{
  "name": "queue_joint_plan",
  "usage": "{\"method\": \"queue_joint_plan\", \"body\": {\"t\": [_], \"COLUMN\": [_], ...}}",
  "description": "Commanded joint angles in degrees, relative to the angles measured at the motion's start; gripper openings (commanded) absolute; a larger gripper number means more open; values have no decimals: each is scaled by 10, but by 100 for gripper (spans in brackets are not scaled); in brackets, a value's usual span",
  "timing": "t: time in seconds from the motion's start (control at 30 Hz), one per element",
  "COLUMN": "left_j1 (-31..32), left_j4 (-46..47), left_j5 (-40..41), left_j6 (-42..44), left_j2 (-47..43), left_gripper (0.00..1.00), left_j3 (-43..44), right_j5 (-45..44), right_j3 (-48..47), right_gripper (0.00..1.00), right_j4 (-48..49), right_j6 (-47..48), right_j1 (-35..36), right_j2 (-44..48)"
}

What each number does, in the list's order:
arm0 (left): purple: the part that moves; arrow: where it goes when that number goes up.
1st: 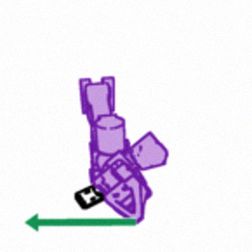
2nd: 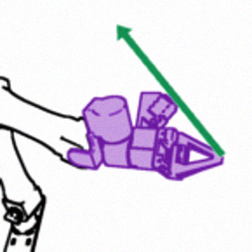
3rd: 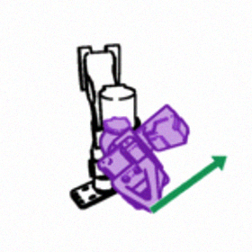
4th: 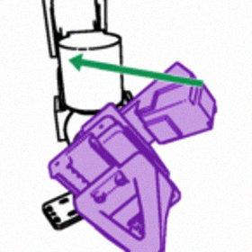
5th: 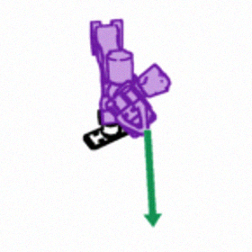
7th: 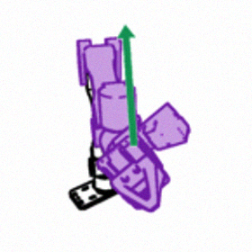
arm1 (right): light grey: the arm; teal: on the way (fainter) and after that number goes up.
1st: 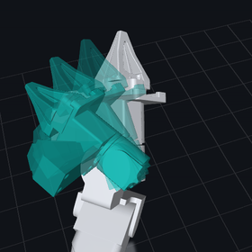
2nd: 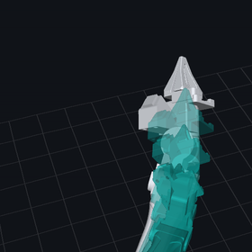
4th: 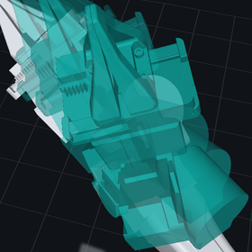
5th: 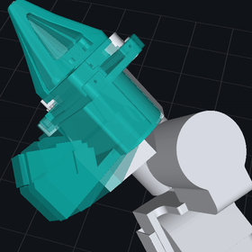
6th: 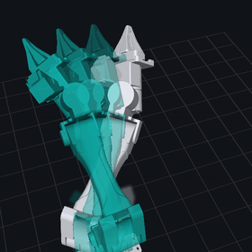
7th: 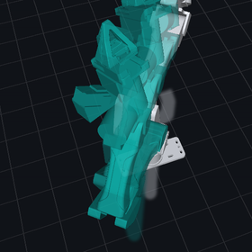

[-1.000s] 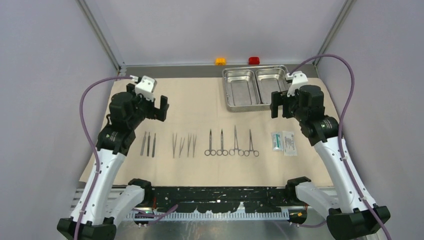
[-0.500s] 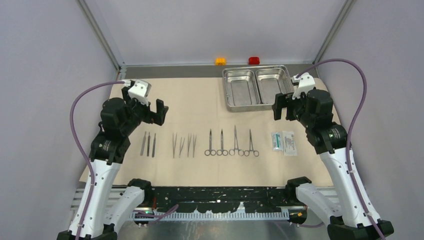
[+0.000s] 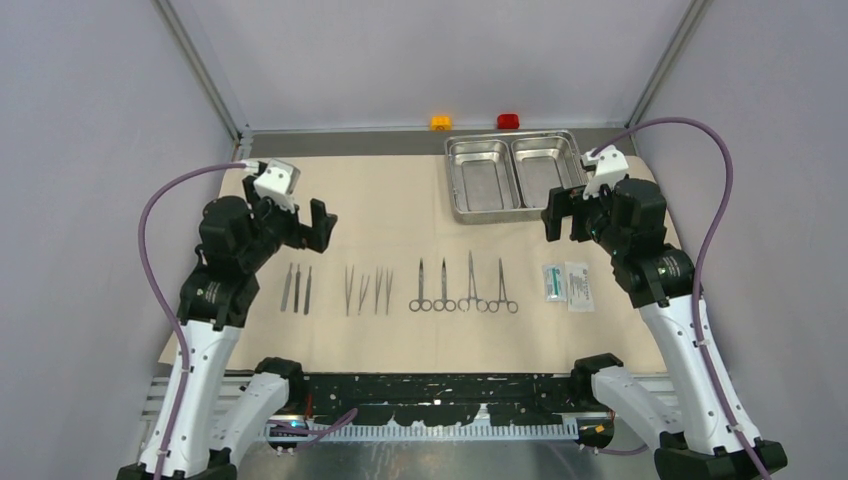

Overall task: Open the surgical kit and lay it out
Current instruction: Reset both arms

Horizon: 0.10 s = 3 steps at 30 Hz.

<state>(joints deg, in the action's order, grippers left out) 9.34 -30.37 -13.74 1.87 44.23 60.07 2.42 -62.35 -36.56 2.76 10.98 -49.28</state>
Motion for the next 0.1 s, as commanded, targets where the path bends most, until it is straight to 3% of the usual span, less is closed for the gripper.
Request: {"method": "queue_joint_plan", "body": {"t": [0.0, 0.07], "left_j1": [-5, -4], "left_j4": [8, 7], "left_j5": [-13, -15], "left_j6": [-6, -7], "left_j2": [-11, -11], "left_gripper": [100, 100], "left_j3": [-2, -2], "right_j5": [9, 10], "right_j3": [-15, -16], "right_gripper": [94, 94], "right_j4": [8, 7], "right_j6": [-7, -7], "right_j1": [-5, -6], "right_j2": [0, 0]}}
